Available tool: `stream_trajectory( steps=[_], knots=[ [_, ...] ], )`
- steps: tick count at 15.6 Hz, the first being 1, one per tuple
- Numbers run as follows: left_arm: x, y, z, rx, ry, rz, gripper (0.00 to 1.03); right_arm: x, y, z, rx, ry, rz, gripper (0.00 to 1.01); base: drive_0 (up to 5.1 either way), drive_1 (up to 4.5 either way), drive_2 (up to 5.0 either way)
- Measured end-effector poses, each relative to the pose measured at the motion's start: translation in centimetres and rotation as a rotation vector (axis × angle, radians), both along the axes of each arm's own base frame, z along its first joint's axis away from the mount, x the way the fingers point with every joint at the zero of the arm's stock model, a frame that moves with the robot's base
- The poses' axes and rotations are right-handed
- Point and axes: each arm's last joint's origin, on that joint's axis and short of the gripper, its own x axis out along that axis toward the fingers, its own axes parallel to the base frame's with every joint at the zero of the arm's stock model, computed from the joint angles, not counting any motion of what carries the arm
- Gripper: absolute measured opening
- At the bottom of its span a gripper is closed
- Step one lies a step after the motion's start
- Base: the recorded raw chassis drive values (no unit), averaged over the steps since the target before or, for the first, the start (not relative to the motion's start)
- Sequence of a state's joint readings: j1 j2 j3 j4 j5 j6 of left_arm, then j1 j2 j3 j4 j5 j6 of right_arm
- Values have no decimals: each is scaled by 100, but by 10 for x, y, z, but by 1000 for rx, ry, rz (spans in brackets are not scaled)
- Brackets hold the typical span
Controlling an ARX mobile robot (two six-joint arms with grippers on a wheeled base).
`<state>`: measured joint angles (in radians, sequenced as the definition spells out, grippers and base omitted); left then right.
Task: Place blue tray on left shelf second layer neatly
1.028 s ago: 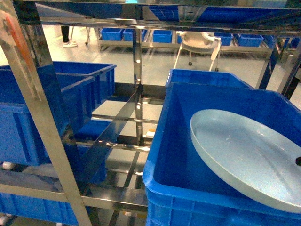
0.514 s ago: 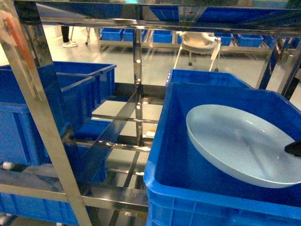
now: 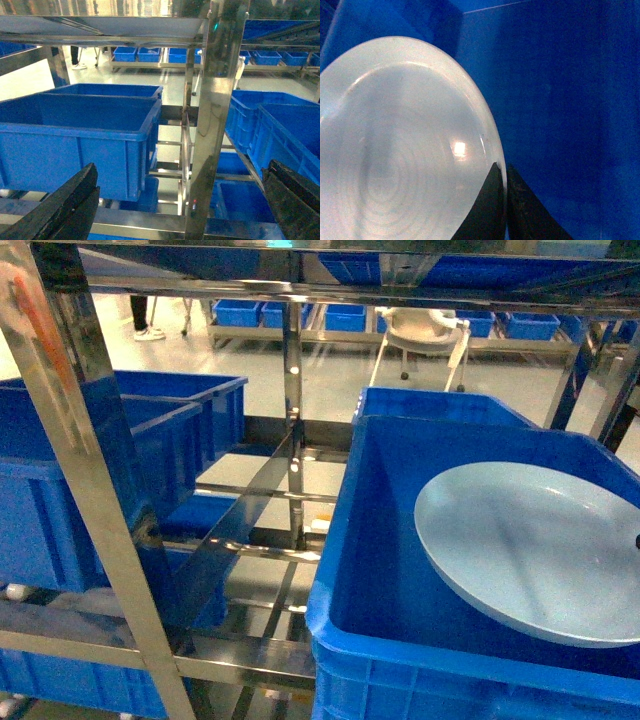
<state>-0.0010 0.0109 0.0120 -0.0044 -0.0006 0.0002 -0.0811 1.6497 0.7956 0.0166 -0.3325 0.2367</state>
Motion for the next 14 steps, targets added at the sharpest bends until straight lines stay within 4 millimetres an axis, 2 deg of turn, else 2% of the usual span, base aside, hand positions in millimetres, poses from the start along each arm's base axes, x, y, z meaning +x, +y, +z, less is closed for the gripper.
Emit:
stream_trajectory(
  steps=[4, 6, 7, 10, 12, 14],
  knots=[
    [0, 0, 0, 0, 0, 0, 98, -3, -10, -22, -9, 60, -21, 2, 0, 0, 0],
    [0, 0, 0, 0, 0, 0, 98, -3, -14, -28, -22, 30, -32, 2, 0, 0, 0],
    [0, 0, 0, 0, 0, 0, 98, -3, -14, -28, -25, 1, -32, 7, 0, 0, 0],
    [0, 0, 0, 0, 0, 0, 98, -7, -9, -26, 24, -26, 11, 41, 0, 0, 0],
    [0, 0, 0, 0, 0, 0, 98, -33, 0, -26, 80, 31, 50, 65, 0, 0, 0],
    [0, 0, 0, 0, 0, 0, 98, -68, 15, -10, 126, 27, 121, 88, 0, 0, 0]
  ],
)
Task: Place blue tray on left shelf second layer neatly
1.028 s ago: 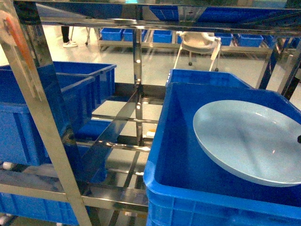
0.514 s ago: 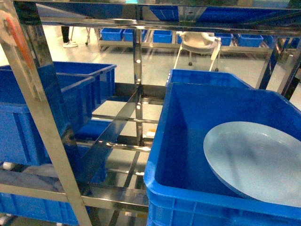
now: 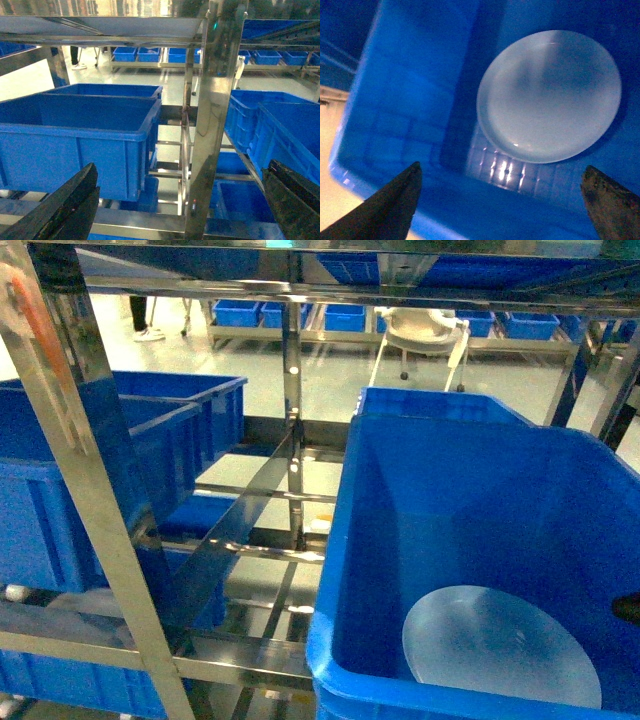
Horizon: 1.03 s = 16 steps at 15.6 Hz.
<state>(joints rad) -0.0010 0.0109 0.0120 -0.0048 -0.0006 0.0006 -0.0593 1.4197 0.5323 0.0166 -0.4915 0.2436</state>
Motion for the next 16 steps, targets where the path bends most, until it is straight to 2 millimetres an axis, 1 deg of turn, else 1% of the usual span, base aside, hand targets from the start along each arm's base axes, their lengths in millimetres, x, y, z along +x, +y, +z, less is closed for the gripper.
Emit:
stream_trajectory(
  steps=[1, 2, 3, 4, 5, 6, 8, 9, 10, 11, 12, 13, 14, 15, 16],
  knots=[
    [0, 0, 0, 0, 0, 0, 98, -20, 9, 6, 0, -40, 37, 99, 0, 0, 0],
    [0, 0, 0, 0, 0, 0, 98, -39, 17, 12, -2, -91, 77, 97, 0, 0, 0],
    [0, 0, 0, 0, 0, 1, 98, -47, 25, 22, -16, -193, 101, 98, 0, 0, 0],
    [0, 0, 0, 0, -1, 1, 98, -50, 32, 27, -33, -278, 121, 98, 0, 0, 0],
    [0, 0, 0, 0, 0, 0, 98, -50, 39, 29, -57, -318, 134, 98, 0, 0, 0],
    [0, 0, 0, 0, 0, 1, 98, -52, 42, 30, -79, -332, 138, 98, 0, 0, 0],
    [0, 0, 0, 0, 0, 0, 98, -64, 49, 39, -144, -374, 141, 98, 0, 0, 0],
    [0, 0, 0, 0, -1, 0, 98, -74, 51, 44, -187, -398, 131, 98, 0, 0, 0],
    [0, 0, 0, 0, 0, 0, 98, -79, 51, 46, -198, -416, 124, 98, 0, 0, 0],
    [0, 0, 0, 0, -1, 1, 98, -77, 53, 47, -223, -494, 98, 96, 0, 0, 0],
    [0, 0, 0, 0, -1, -2, 98, -79, 51, 36, -345, -682, -56, 84, 0, 0, 0],
    [0, 0, 0, 0, 1, 3, 98, -94, 30, 30, -455, -846, -308, 58, 0, 0, 0],
    [0, 0, 0, 0, 1, 1, 98, -101, 22, 35, -455, -884, -302, 16, 0, 0, 0],
    [0, 0, 0, 0, 0, 1, 98, -109, 14, 26, -462, -885, -306, 2, 0, 0, 0],
    [0, 0, 0, 0, 1, 0, 98, -115, 5, 29, -453, -904, -298, 2, 0, 0, 0]
  ],
)
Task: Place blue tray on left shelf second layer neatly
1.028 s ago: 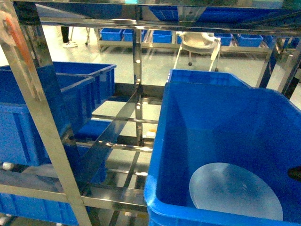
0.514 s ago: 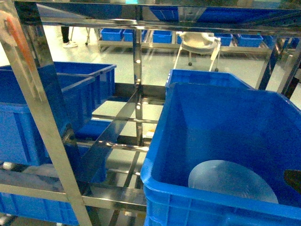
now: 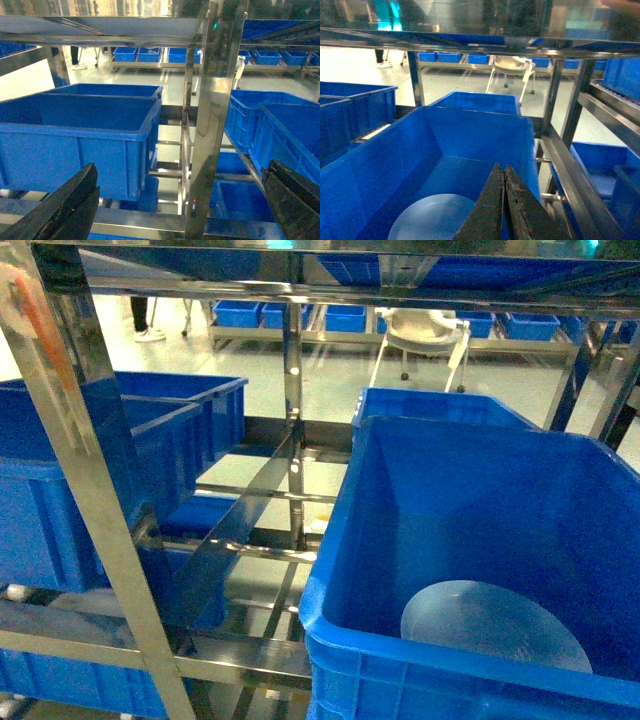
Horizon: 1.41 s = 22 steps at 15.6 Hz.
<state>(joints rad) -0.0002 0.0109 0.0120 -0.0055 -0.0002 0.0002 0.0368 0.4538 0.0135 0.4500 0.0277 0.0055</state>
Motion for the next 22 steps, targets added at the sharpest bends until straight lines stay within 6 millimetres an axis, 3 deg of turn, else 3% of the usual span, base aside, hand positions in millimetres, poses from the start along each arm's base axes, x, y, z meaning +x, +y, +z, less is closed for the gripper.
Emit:
stream_trajectory(
  steps=[12, 21, 22],
  knots=[
    [0, 0, 0, 0, -1, 0, 98, -8, -4, 1, 0, -3, -12, 2, 0, 0, 0],
    [0, 0, 0, 0, -1, 0, 98, -26, -4, -6, 0, 47, -12, 2, 0, 0, 0],
    [0, 0, 0, 0, -1, 0, 98, -29, -4, -1, 1, -14, -11, 2, 0, 0, 0]
  ],
)
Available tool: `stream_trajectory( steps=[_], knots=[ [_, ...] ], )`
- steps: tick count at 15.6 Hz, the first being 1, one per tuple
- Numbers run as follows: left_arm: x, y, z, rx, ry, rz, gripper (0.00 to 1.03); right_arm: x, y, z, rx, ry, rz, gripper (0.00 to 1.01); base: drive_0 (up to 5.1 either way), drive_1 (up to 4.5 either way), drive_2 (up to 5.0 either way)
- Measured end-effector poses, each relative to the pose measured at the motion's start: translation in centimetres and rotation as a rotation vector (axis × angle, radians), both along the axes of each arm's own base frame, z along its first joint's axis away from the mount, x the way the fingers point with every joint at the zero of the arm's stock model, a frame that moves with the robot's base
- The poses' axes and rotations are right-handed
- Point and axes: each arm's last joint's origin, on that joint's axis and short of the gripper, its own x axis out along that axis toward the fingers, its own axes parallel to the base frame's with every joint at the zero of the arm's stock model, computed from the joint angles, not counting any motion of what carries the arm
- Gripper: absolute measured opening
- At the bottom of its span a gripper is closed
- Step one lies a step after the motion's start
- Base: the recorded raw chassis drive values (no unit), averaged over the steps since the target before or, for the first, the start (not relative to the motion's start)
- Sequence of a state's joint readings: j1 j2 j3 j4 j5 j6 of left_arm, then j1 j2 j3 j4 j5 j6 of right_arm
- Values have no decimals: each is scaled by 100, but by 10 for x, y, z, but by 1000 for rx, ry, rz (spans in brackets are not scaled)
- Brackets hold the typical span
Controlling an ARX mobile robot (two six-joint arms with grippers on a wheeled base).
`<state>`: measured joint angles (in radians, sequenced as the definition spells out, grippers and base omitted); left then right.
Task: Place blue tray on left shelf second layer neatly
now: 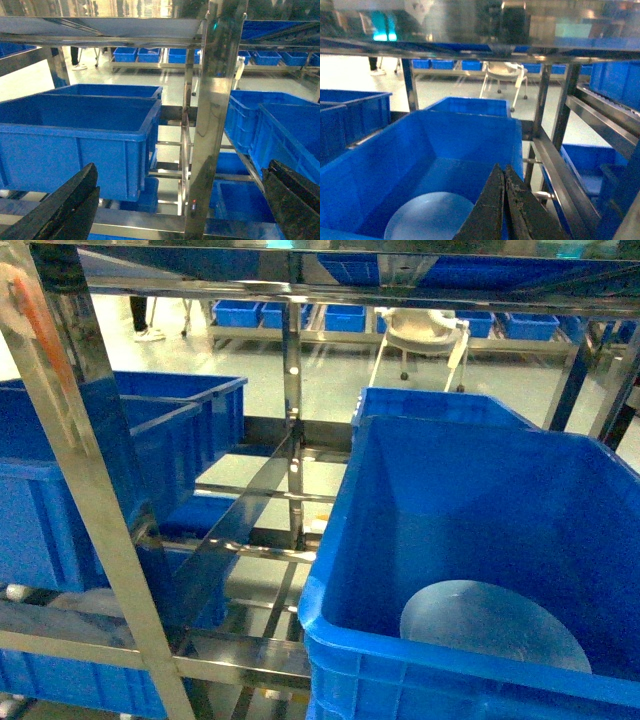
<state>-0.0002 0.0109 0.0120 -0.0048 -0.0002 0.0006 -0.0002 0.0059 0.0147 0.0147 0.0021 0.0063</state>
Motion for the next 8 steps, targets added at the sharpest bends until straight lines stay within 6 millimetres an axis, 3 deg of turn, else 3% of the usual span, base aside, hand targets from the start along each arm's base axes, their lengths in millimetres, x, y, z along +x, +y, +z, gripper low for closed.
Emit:
stream_trajectory(
  steps=[3, 8],
  knots=[
    [0, 0, 0, 0, 0, 1, 98, 0, 0, -2, 0, 19, 0, 2, 0, 0, 0],
    [0, 0, 0, 0, -1, 1, 98, 0, 0, -2, -1, 19, 0, 66, 0, 0, 0]
  ],
)
